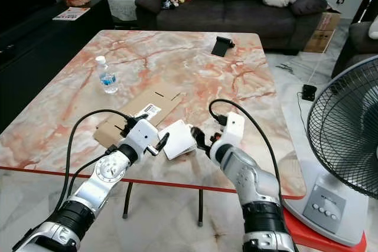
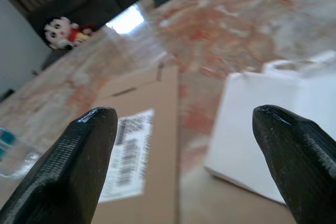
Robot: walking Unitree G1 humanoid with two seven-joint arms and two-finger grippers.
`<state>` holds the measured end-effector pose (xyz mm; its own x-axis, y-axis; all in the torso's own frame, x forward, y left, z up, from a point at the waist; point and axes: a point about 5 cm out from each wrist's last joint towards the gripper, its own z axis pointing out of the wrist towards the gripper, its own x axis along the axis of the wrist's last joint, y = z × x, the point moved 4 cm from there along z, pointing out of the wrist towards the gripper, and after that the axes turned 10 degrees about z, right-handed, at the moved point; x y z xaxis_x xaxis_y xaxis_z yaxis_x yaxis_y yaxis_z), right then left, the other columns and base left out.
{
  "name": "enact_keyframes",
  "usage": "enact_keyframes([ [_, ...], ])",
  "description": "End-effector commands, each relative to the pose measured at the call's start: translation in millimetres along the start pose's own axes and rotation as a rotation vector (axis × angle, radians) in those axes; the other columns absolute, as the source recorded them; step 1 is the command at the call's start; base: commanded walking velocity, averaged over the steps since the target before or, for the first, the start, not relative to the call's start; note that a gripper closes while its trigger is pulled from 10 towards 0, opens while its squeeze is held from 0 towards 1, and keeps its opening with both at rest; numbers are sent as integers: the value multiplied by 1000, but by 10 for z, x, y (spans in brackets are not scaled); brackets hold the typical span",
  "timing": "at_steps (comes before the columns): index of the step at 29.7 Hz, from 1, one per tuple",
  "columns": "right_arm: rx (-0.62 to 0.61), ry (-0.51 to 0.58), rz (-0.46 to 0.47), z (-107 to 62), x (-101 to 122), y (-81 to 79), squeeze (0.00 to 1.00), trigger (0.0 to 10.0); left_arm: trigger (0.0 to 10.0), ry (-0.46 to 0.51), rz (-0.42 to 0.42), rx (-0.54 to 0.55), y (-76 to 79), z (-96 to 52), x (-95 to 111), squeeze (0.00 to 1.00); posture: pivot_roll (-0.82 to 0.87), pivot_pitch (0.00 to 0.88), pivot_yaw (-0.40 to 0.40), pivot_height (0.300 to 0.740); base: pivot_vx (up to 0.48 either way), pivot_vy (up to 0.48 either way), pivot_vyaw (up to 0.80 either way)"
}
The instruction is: Picking trash to rubbish bin
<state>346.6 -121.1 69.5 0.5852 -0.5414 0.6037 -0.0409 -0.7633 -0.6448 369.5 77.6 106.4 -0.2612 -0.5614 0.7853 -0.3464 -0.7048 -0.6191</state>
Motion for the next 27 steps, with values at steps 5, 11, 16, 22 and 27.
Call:
enact_keyframes([
  [5, 20, -12, -14, -70, 35, -79, 0, 10000, 10000, -9, -15, 101, -231, -3, -51, 0, 47, 3, 22, 740, 0, 0, 0],
  [11, 55, -31, 49, -113, 13, -166, 0, 10000, 10000, -23, -62, 180, -372, -9, -106, 0, 33, 3, 18, 740, 0, 0, 0],
  [16, 69, -42, 61, -83, -20, -201, 0, 10000, 10000, -23, -95, 192, -366, -9, -115, 0, 37, 9, 19, 740, 0, 0, 0],
  [22, 65, -85, 58, -75, -137, -203, 0, 10000, 10000, -17, -116, 192, -319, -14, -114, 0, 41, 10, 14, 740, 0, 0, 0],
  [27, 63, -92, 58, -40, -182, -210, 0, 10000, 10000, -4, -123, 194, -322, -2, -83, 0, 41, 10, 14, 740, 0, 0, 0],
])
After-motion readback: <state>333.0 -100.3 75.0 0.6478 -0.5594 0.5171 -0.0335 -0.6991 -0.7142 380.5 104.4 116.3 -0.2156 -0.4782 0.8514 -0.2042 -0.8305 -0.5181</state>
